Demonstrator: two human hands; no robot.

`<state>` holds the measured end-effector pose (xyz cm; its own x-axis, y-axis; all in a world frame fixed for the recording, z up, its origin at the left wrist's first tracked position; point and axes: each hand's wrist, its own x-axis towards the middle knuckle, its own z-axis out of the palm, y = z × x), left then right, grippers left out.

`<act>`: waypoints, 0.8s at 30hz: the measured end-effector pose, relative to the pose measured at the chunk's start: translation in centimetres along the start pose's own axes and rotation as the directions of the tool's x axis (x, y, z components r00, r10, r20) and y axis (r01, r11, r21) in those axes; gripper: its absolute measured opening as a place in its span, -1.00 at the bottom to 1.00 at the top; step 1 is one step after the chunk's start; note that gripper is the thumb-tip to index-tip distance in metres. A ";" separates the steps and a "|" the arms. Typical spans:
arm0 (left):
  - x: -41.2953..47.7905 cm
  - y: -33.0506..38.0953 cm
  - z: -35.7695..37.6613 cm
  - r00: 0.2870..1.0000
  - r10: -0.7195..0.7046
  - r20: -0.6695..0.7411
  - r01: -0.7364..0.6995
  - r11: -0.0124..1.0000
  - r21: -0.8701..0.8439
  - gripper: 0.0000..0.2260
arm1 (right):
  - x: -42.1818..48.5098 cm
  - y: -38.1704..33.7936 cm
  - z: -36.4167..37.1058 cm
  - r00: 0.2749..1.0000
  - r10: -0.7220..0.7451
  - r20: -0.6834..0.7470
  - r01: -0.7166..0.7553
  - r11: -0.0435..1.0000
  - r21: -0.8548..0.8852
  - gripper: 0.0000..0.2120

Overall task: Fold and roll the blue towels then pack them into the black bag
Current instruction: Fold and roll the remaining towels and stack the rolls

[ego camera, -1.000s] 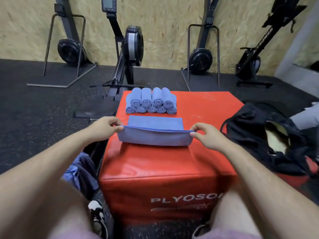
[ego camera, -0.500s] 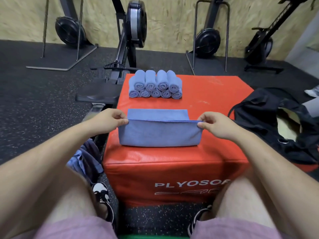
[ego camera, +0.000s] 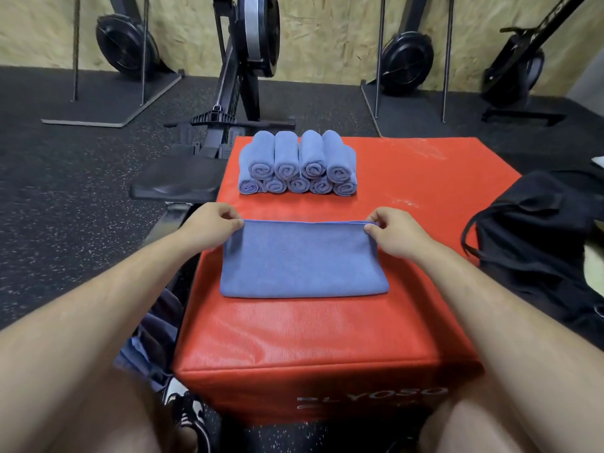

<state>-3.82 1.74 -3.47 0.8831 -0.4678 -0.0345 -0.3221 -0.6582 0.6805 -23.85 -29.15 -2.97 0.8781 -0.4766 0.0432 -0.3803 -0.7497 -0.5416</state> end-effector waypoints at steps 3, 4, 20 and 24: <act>1.3 -0.3 1.1 1.000 0.012 -0.019 -0.011 0.999 0.031 -0.90 | 1.4 0.5 1.0 1.000 0.030 -0.010 -0.030 0.999 -0.018 -0.95; 1.6 -0.5 1.6 1.000 0.014 -0.024 -0.013 0.999 0.043 -0.90 | 1.8 0.7 1.4 0.999 0.043 -0.017 -0.044 0.999 -0.020 -0.94; -2.0 3.4 10.8 0.883 0.459 0.096 -0.459 0.802 0.383 -0.55 | -0.7 -6.9 10.3 0.971 -0.239 0.001 0.222 0.904 -0.365 -0.49; -2.0 2.8 11.9 0.925 0.322 0.203 -0.378 0.836 0.398 -0.55 | -1.1 -6.6 12.1 0.984 -0.139 0.108 0.166 0.935 -0.313 -0.47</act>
<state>-10.53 -6.19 -10.17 0.6436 -0.7644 0.0386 -0.7391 -0.6076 0.2909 -18.82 -18.15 -9.61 0.9485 -0.3156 0.0268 -0.3008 -0.9239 -0.2363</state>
